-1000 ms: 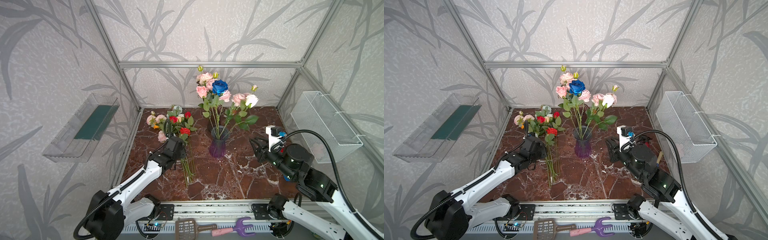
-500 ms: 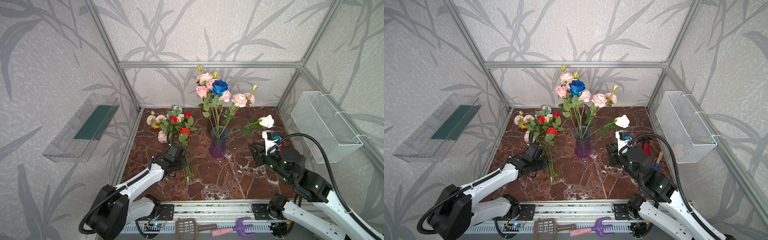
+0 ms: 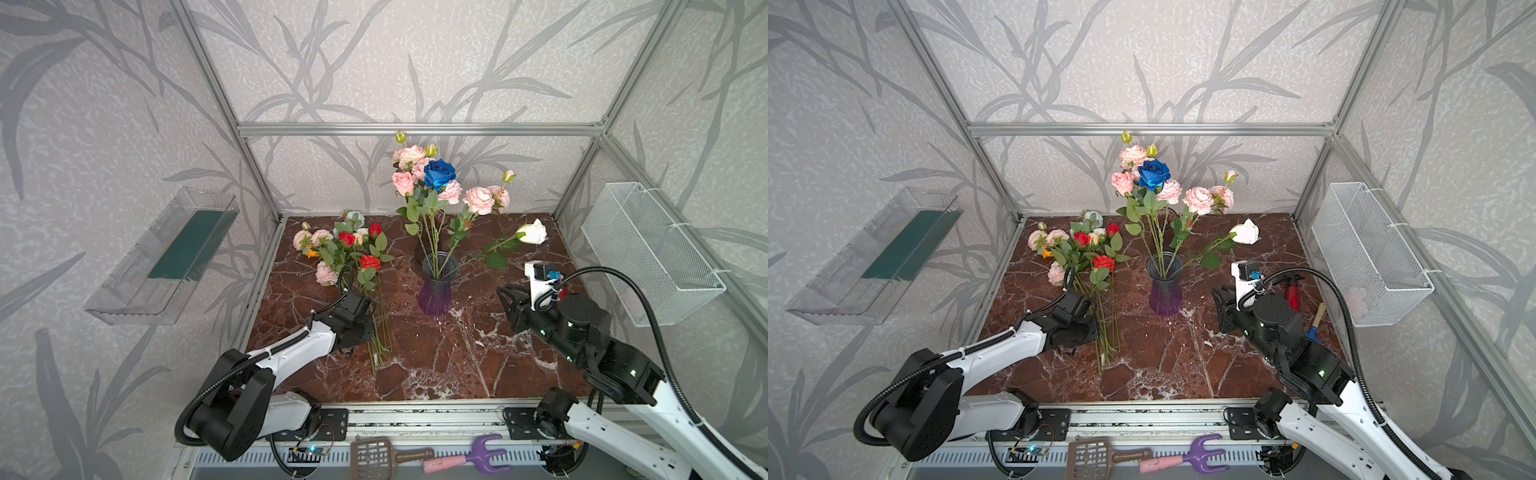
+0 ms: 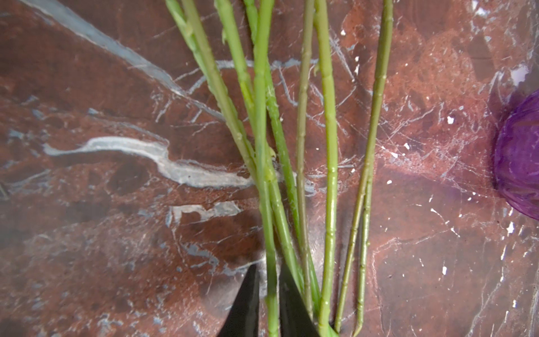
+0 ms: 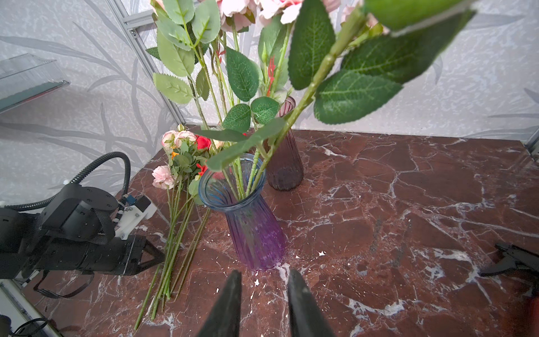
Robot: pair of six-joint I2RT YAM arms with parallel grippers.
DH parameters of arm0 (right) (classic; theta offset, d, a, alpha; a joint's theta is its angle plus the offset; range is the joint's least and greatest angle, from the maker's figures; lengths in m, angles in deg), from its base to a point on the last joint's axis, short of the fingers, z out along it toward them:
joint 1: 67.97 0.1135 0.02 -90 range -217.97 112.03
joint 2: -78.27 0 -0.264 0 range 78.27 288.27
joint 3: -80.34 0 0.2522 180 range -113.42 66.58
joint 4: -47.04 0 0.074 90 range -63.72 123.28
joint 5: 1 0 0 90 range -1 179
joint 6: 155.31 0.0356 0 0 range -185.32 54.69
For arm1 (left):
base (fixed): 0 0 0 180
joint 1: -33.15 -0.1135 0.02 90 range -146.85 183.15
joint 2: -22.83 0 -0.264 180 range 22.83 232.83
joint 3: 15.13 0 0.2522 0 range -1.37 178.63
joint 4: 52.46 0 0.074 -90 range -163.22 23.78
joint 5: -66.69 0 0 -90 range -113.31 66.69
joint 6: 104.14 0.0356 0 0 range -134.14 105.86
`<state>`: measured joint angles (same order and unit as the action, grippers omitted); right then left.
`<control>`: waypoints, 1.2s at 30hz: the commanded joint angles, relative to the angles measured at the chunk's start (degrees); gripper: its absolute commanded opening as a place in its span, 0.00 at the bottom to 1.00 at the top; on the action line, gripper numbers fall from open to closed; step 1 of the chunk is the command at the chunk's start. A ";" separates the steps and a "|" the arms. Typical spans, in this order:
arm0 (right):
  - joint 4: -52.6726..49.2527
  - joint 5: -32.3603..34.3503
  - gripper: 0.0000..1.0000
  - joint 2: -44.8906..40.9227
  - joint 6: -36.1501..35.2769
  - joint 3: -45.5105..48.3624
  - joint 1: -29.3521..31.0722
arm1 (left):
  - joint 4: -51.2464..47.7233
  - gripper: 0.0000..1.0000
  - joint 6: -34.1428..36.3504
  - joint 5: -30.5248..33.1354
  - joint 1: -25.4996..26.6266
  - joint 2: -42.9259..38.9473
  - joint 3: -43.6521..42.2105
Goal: Arrange the flowers into the vase
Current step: 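Close the left gripper on a red rose stem and lift it upright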
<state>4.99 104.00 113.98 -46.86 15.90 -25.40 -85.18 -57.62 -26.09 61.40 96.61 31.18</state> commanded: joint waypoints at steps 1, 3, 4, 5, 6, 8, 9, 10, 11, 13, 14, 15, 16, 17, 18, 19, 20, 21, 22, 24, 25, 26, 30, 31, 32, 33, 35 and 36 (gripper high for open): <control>0.97 0.70 0.29 0.15 0.35 -0.10 -0.17 | 1.42 0.20 -0.02 -0.28 -0.30 1.42 -1.09; 0.99 0.61 0.29 0.41 0.26 -0.27 -0.16 | 2.12 0.22 0.32 -0.46 -0.32 2.36 -1.09; 1.00 0.63 0.29 0.50 0.35 -0.30 -0.20 | 2.04 0.22 0.54 -0.03 -0.31 2.96 -0.96; 1.10 0.63 0.29 0.49 0.35 -0.30 -0.18 | 2.17 0.22 0.82 0.17 -0.30 3.52 -0.92; 1.03 0.53 0.29 0.41 0.35 -0.30 -0.20 | 2.04 0.20 0.92 0.45 -0.38 4.07 -0.83; 0.81 0.63 0.29 0.32 0.35 -0.46 -0.20 | 1.74 0.15 1.03 0.89 -0.31 4.77 -0.61; 0.68 0.65 0.29 0.16 0.28 -0.56 -0.19 | 1.50 0.12 1.03 1.02 -0.32 4.71 -0.50; 0.46 0.67 0.29 0.02 0.26 -0.65 -0.19 | 1.24 0.09 1.03 1.08 -0.32 4.18 -0.43; 0.32 0.81 0.29 -0.17 0.26 -0.70 -0.19 | 0.76 0.07 1.03 1.12 -0.32 3.48 -0.27; 0.20 0.88 0.29 -0.48 0.26 -0.88 -0.16 | -1.27 0.01 1.03 1.72 -0.31 1.09 0.69; 0.19 0.90 0.29 -0.59 0.31 -0.96 -0.20 | -2.49 0.00 1.16 2.03 -0.36 -0.32 1.27; 0.18 0.90 0.29 -0.60 0.32 -1.04 -0.20 | -3.97 0.00 1.21 2.66 -0.36 -1.93 2.20; 0.30 0.90 0.29 -0.72 0.35 -1.24 -0.20 | -5.54 0.00 1.13 3.39 -0.31 -3.70 3.21; 0.34 0.84 0.29 -0.72 0.38 -1.33 -0.20 | -6.79 0.00 1.17 4.10 -0.30 -5.37 4.03; 0.42 0.83 0.29 -0.72 0.37 -1.44 -0.20 | -7.80 0.00 1.45 4.88 -0.30 -7.15 4.87; 0.52 0.74 0.29 -0.71 0.44 -1.57 -0.20 | -8.39 0.00 1.85 5.58 -0.35 -9.18 5.53; 0.67 0.66 0.29 -0.72 0.44 -1.70 -0.20 | -8.68 0.00 2.28 5.91 -0.35 -10.89 6.03; 0.77 0.55 0.29 -0.71 0.48 -1.84 -0.20 | -9.55 0.00 2.50 6.44 -0.42 -12.61 6.83; 0.87 0.42 0.29 -0.70 0.53 -1.95 -0.20 | -10.47 0.00 2.82 6.96 -0.39 -14.17 7.71; 0.97 0.33 0.29 -0.72 0.61 -2.31 -0.20 | -12.67 0.00 3.55 7.78 -0.50 -16.03 9.67; 1.05 0.18 0.29 -0.68 0.59 -2.62 -0.20 | -13.69 0.00 4.08 7.88 -0.52 -16.73 10.83; 1.12 0.00 0.29 -0.63 0.55 -2.83 -0.20 | -14.24 0.00 4.55 7.88 -0.56 -17.25 11.94; 1.47 -3.42 0.31 0.26 0.03 -5.30 -0.20 | -10.51 0.00 8.55 4.40 -0.59 -21.13 14.36; 1.56 -4.92 0.33 0.66 -0.14 -6.24 -0.14 | -7.79 0.00 9.94 2.94 -0.57 -22.85 14.17; 1.72 -6.33 0.35 1.08 -0.18 -7.05 -0.14 | -5.27 0.00 11.05 1.66 -0.50 -24.22 13.84; 1.92 -8.24 0.37 1.67 -0.05 -8.05 -0.14 | -2.46 0.00 12.22 0.32 -0.48 -26.02 13.36; 2.56 -11.80 0.41 3.04 0.41 -9.76 -0.07 | 2.04 0.00 13.87 -1.74 -0.48 -28.62 12.85; 2.88 -13.41 0.41 3.83 0.82 -10.66 -0.11 | 3.89 0.00 14.36 -2.98 -0.39 -29.56 12.80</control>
<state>5.60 96.48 116.42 -46.62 7.95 -25.40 -88.94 -47.41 -25.18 61.09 69.66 43.77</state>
